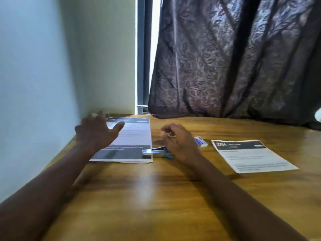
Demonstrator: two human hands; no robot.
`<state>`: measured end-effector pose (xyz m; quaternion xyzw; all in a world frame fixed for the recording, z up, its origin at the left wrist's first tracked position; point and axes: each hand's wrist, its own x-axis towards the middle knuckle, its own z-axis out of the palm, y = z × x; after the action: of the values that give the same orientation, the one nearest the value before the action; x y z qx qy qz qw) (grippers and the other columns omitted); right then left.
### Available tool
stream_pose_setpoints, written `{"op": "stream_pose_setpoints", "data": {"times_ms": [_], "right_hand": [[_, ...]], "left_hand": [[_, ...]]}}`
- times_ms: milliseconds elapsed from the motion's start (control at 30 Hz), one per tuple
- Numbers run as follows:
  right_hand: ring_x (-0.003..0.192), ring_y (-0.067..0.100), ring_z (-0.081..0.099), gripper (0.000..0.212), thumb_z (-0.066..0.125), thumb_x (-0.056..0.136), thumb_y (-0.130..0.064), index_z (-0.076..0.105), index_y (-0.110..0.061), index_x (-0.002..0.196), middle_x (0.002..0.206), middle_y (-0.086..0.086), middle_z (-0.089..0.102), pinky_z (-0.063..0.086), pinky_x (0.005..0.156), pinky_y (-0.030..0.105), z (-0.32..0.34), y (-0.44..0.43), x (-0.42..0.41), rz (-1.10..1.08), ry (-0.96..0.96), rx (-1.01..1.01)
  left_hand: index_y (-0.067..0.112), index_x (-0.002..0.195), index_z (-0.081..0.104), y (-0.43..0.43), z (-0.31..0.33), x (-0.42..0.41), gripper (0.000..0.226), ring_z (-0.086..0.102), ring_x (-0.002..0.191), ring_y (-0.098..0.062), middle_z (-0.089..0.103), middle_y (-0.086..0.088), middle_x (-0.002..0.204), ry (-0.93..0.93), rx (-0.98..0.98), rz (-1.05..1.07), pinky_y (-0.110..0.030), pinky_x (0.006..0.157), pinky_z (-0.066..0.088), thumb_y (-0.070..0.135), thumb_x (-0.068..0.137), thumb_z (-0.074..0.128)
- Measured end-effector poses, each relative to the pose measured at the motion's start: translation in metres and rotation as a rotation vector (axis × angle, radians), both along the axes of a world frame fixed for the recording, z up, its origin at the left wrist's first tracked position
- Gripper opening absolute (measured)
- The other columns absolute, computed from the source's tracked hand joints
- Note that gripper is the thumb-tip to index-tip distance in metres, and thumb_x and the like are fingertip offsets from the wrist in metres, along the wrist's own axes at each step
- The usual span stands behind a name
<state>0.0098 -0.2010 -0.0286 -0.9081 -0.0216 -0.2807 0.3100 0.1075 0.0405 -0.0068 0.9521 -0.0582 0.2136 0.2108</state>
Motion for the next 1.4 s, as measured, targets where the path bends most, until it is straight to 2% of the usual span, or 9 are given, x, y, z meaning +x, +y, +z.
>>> {"op": "stream_pose_setpoints", "data": {"times_ms": [200,300,400,700,867,1067,1167,1267,1400], "right_hand": [[0.106,0.022,0.064,0.041,0.046,0.098,-0.053,0.067,-0.026,0.120,0.118,-0.003,0.072,0.054,0.092,0.044,-0.008,0.039,0.063,-0.246,0.161,-0.043],[0.111,0.022,0.063,0.044,0.049,0.096,-0.053,0.066,-0.028,0.128,0.121,-0.005,0.072,0.052,0.096,0.044,-0.013,0.038,0.065,-0.242,0.170,-0.152],[0.104,0.017,0.062,0.035,0.058,0.093,-0.049,0.072,-0.029,0.118,0.111,-0.007,0.074,0.054,0.092,0.044,-0.015,0.033,0.061,-0.187,0.184,-0.183],[0.091,0.007,0.068,0.024,0.074,0.091,-0.029,0.074,-0.021,0.114,0.094,-0.012,0.069,0.061,0.084,0.037,-0.015,0.024,0.050,-0.090,0.116,0.240],[0.087,0.012,0.071,0.037,0.071,0.094,-0.017,0.062,-0.021,0.130,0.097,-0.004,0.070,0.064,0.064,0.031,-0.010,0.023,0.047,-0.004,0.057,0.567],[0.096,0.017,0.071,0.031,0.072,0.093,-0.013,0.069,-0.017,0.124,0.100,0.002,0.070,0.065,0.070,0.041,-0.007,0.023,0.049,0.001,-0.101,0.646],[0.099,0.017,0.072,0.022,0.071,0.094,-0.017,0.072,-0.018,0.116,0.103,0.001,0.072,0.065,0.066,0.041,-0.007,0.022,0.048,0.002,-0.163,0.633],[0.097,0.015,0.072,0.014,0.071,0.094,-0.016,0.073,-0.022,0.106,0.099,-0.004,0.073,0.064,0.061,0.033,-0.002,0.022,0.045,0.001,-0.245,0.622],[0.089,0.010,0.071,0.007,0.072,0.093,-0.019,0.074,-0.022,0.099,0.092,-0.010,0.074,0.063,0.066,0.038,0.004,0.023,0.044,-0.023,-0.380,0.539]], "left_hand": [[0.023,0.135,0.053,0.008,-0.016,0.027,0.079,0.058,0.122,-0.035,0.060,-0.011,0.134,0.126,0.029,0.090,-0.048,0.098,0.049,0.078,0.079,0.055],[0.024,0.134,0.054,0.005,-0.018,0.030,0.070,0.057,0.125,-0.033,0.058,-0.010,0.136,0.121,-0.017,0.067,-0.046,0.100,0.048,0.070,0.082,0.060],[0.023,0.130,0.059,0.009,-0.019,0.034,0.059,0.058,0.123,-0.031,0.057,-0.011,0.135,0.102,-0.142,0.042,-0.041,0.099,0.047,0.059,0.084,0.066],[0.019,0.109,0.073,0.019,-0.015,0.036,0.029,0.066,0.111,-0.022,0.076,0.000,0.109,-0.090,-0.570,-0.025,-0.034,0.102,0.049,0.015,0.080,0.075],[0.022,0.104,0.074,0.020,-0.001,0.029,0.030,0.071,0.093,-0.011,0.075,0.009,0.101,-0.167,-0.813,-0.104,-0.029,0.092,0.055,0.006,0.080,0.068],[0.023,0.110,0.073,0.017,0.010,0.018,0.041,0.065,0.102,-0.016,0.063,-0.001,0.120,-0.518,-0.530,-0.261,-0.030,0.097,0.053,-0.001,0.078,0.067],[0.015,0.115,0.072,0.013,0.010,0.012,0.041,0.056,0.121,-0.024,0.056,-0.008,0.130,-0.588,-0.342,-0.294,-0.011,0.100,0.039,-0.001,0.078,0.071],[0.012,0.118,0.070,0.011,0.008,0.010,0.037,0.051,0.125,-0.026,0.050,-0.012,0.139,-0.649,-0.299,-0.310,-0.024,0.096,0.048,0.002,0.083,0.074],[0.014,0.122,0.069,0.014,0.009,0.017,0.038,0.047,0.127,-0.024,0.047,-0.012,0.143,-0.719,-0.271,-0.333,-0.031,0.094,0.054,0.006,0.085,0.076]]}}
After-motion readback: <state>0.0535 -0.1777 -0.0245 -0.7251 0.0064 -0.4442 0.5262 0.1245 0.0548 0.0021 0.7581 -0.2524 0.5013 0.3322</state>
